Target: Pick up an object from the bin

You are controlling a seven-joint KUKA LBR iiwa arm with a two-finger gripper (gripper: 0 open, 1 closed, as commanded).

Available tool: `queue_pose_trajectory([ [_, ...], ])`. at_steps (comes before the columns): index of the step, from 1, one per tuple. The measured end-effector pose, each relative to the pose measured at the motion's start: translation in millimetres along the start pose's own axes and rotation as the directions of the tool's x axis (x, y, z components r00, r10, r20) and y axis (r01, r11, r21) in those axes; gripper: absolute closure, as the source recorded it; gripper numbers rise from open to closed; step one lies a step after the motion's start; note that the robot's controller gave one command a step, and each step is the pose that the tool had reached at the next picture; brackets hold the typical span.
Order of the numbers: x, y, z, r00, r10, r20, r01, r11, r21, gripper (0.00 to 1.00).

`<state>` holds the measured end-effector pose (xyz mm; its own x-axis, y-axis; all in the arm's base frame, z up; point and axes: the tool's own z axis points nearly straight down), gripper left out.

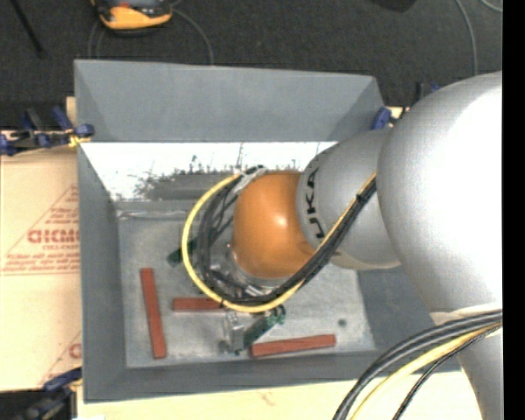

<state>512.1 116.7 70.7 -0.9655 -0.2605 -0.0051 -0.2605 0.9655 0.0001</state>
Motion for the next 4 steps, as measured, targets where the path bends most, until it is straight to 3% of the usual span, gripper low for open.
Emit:
queue_pose_trajectory([
  [1, -0.1, -0.1, 0.0, 1.000, -0.001, 0.000, 0.001, 1.000, 0.000, 1.00],
  [2, -0.1, -0.1, 0.0, 1.000, -0.002, 0.000, 0.002, 1.000, 0.000, 1.00],
  [3, -0.1, -0.1, 0.0, 1.000, -0.002, 0.000, 0.002, 1.000, 0.001, 0.00],
  [4, 0.0, -0.2, 0.0, 1.000, -0.003, 0.000, 0.003, 1.000, 0.001, 1.00],
])
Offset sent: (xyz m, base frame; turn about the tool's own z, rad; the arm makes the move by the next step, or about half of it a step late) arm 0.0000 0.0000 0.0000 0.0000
